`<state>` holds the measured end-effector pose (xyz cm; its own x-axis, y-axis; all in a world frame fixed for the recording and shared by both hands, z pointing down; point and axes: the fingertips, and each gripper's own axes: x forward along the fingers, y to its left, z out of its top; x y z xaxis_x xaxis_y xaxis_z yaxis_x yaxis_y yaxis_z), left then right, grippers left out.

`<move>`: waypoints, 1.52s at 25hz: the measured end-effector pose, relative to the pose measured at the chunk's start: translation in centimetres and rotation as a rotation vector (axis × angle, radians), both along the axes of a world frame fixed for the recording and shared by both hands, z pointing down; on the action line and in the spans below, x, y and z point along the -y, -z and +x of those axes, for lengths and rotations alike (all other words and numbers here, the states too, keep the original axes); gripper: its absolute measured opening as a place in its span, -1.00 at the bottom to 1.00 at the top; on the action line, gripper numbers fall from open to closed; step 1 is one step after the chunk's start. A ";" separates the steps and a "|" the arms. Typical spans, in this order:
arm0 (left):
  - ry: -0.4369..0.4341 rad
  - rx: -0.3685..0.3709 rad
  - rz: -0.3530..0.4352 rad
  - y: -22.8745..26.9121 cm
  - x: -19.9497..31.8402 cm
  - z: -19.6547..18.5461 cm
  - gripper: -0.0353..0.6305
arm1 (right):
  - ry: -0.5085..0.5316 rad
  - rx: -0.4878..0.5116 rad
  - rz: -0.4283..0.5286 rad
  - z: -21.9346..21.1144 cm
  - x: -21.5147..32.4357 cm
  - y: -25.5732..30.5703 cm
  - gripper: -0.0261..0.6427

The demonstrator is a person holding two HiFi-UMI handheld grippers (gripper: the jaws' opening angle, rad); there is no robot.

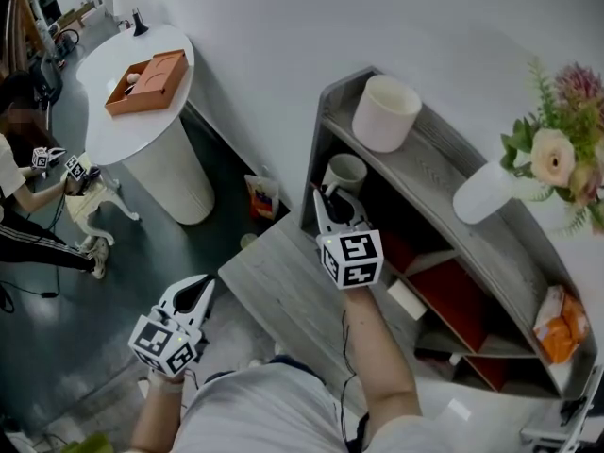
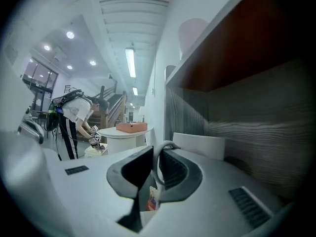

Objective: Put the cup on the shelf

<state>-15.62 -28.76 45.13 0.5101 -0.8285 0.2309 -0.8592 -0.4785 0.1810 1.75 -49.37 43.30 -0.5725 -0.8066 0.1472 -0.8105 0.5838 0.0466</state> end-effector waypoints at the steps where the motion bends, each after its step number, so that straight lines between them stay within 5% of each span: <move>1: 0.004 -0.003 -0.005 -0.1 0.1 0.0 -0.84 | -0.004 -0.008 -0.004 0.0 0.2 -0.1 -0.79; 16: 0.010 -0.008 -0.027 -1.0 -0.1 -0.1 -0.84 | -0.082 -0.054 -0.098 -0.2 2.3 -1.9 -0.77; 23: 0.008 -0.014 -0.022 -1.1 -0.6 -0.2 -0.84 | -0.092 -0.052 -0.099 -0.3 2.5 -1.8 -0.54; 38: -0.037 -0.026 0.000 -0.4 -2.6 0.4 -0.84 | -0.106 0.015 -0.074 1.6 -3.8 -0.8 -0.56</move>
